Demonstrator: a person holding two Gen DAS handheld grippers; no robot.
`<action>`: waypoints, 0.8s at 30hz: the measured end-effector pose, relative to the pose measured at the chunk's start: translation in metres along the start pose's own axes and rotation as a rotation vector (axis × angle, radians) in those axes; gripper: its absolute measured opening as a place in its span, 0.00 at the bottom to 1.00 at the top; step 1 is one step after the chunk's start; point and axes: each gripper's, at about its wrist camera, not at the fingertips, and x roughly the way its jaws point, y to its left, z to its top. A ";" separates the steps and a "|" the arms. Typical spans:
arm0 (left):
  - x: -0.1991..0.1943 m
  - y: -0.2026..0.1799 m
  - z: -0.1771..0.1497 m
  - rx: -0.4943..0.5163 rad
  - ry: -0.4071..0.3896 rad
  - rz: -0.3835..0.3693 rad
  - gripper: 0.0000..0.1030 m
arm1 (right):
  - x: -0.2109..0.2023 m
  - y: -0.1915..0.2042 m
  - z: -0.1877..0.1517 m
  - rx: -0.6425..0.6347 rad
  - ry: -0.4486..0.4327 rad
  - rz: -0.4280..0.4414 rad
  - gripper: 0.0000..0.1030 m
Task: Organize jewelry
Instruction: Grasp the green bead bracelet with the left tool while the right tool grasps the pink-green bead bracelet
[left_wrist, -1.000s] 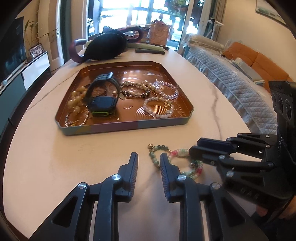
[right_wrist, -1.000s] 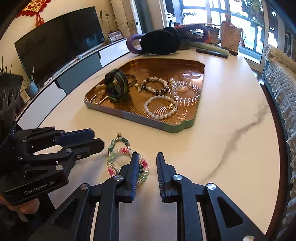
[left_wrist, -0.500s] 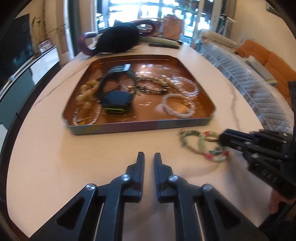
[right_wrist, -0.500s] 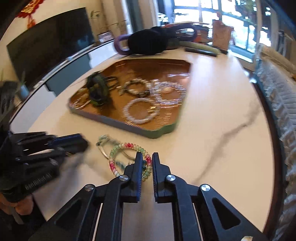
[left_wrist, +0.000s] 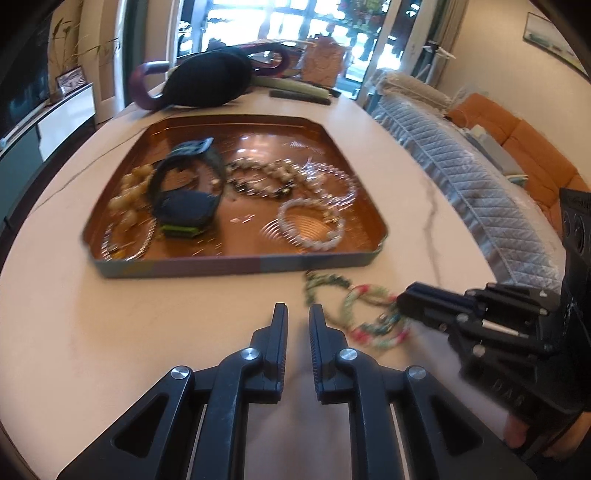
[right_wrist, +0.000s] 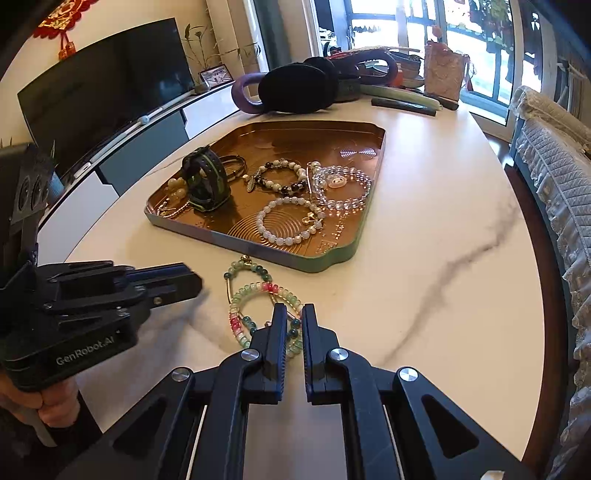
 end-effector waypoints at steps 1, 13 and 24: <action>0.001 -0.001 0.002 -0.003 -0.010 -0.006 0.13 | -0.001 -0.002 0.000 0.005 0.000 0.000 0.07; 0.010 -0.010 0.004 0.074 -0.012 0.063 0.17 | 0.004 -0.005 -0.001 -0.026 0.021 -0.010 0.11; -0.006 0.019 -0.004 0.009 0.006 0.184 0.14 | 0.005 -0.013 -0.002 -0.026 0.024 -0.118 0.10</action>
